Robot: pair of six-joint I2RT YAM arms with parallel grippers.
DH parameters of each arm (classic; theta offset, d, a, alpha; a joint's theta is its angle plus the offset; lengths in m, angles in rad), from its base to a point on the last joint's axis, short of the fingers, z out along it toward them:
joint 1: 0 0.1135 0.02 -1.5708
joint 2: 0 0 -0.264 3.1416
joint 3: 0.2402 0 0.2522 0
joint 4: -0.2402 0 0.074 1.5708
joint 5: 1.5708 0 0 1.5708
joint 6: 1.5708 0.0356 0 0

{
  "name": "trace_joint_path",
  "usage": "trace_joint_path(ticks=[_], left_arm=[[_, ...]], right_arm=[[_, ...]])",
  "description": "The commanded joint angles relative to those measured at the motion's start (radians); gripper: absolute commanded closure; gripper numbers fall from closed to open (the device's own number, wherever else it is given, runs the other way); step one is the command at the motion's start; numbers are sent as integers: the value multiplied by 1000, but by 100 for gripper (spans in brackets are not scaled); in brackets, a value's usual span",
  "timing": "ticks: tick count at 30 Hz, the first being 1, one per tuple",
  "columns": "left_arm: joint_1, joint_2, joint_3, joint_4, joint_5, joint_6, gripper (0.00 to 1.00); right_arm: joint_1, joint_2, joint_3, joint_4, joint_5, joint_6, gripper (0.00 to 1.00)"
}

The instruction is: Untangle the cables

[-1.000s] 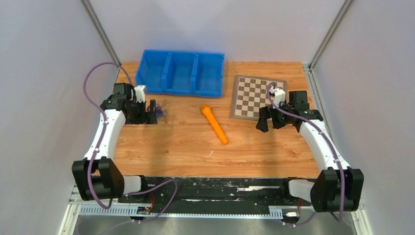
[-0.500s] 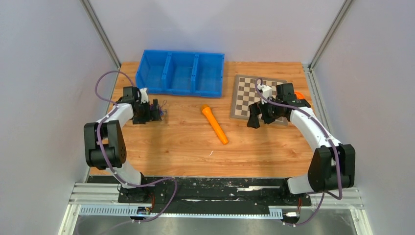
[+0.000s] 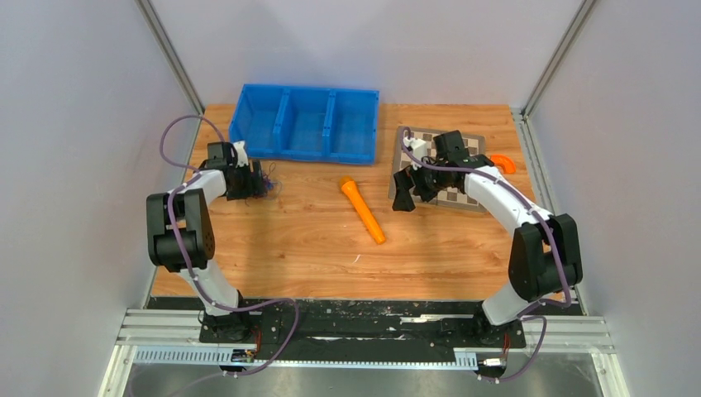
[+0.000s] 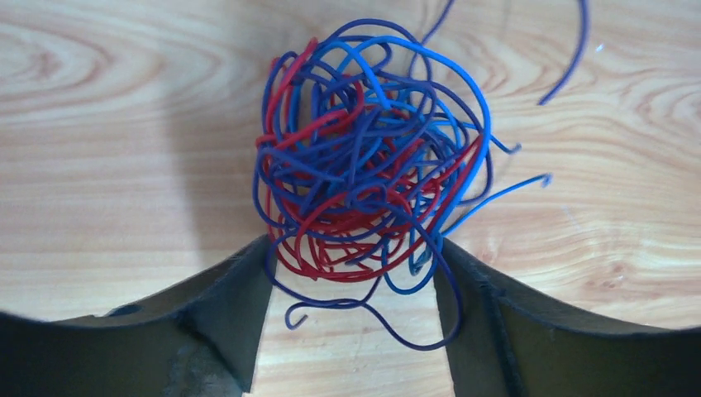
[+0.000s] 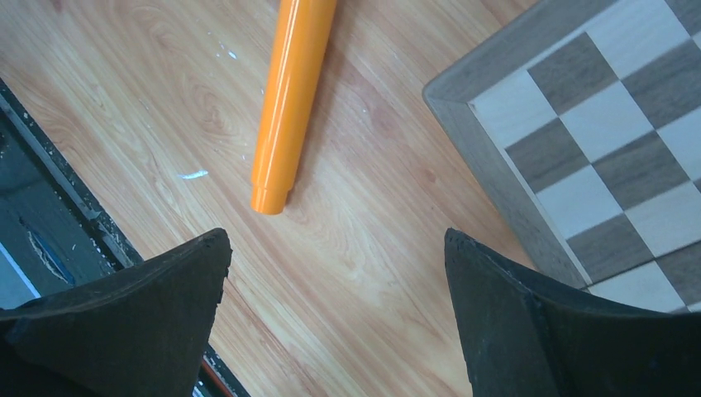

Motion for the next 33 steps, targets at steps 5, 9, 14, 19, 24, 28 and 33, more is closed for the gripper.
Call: trace_joint_path(ticks=[5,9,14,19,24,28,33], left_arm=[[5,-41,49,15,328,89,76],[5,-275,-76,-44,446,204,100],[6,-640,-210,-120,663,300,100],[-19,-823,-263,-158,788,260,100],[-78,-874,-236,-189,876,205,100],[-105,-874,-221,-183,905,160,100],[-108,-871,-198,-177,943,112,100]], right_arm=[[92,56,113,91,-32,48,0],[166,80,158,132,-49,79,0],[287,124,203,228,-129,175,0],[398,197,264,312,-244,248,0],[477,215,246,460,-285,341,0],[508,202,184,622,-282,407,0],[523,217,170,679,-248,417,28]])
